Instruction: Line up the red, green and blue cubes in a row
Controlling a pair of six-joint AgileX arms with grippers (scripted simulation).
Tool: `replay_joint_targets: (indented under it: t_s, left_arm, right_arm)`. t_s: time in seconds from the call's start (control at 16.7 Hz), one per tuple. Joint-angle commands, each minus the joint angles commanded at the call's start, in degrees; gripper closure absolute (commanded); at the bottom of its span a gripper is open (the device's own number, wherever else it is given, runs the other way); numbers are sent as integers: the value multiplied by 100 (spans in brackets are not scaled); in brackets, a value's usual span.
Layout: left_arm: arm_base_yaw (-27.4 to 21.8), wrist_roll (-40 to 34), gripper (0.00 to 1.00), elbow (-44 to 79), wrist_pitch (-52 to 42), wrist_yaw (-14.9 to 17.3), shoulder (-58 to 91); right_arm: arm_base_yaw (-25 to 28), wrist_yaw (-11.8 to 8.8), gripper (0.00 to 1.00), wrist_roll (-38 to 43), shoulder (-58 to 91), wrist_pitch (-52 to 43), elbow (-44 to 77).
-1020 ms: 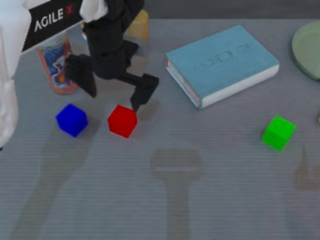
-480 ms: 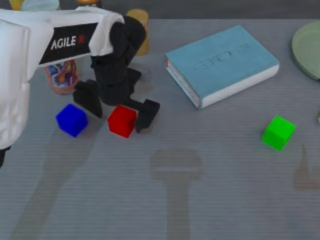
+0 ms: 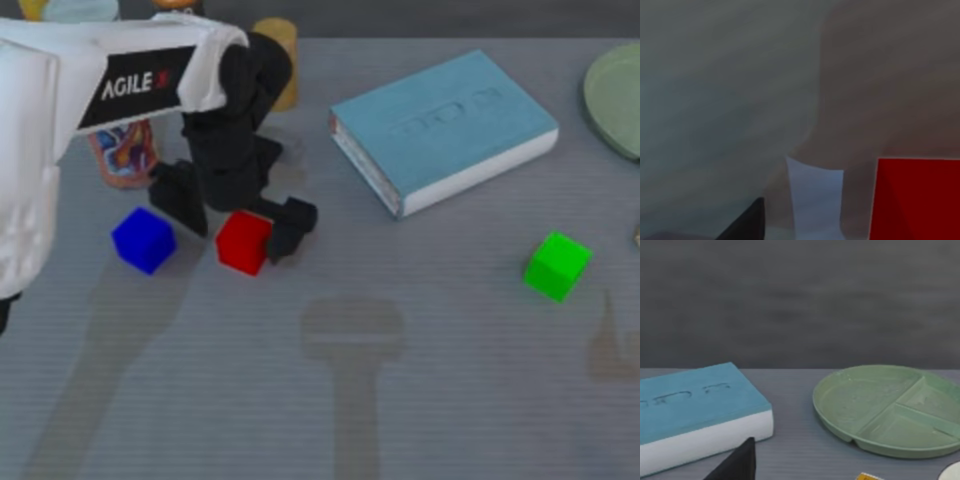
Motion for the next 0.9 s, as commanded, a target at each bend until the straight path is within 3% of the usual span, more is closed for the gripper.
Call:
replay_joint_targets:
  t_s: [0.48, 0.9]
  left_arm:
    - [0, 0, 98, 0, 0, 0, 0]
    - [0, 0, 100, 0, 0, 0, 0]
  right_arm:
    - [0, 0, 0, 0, 0, 0, 0]
    - [0, 0, 0, 0, 0, 0, 0]
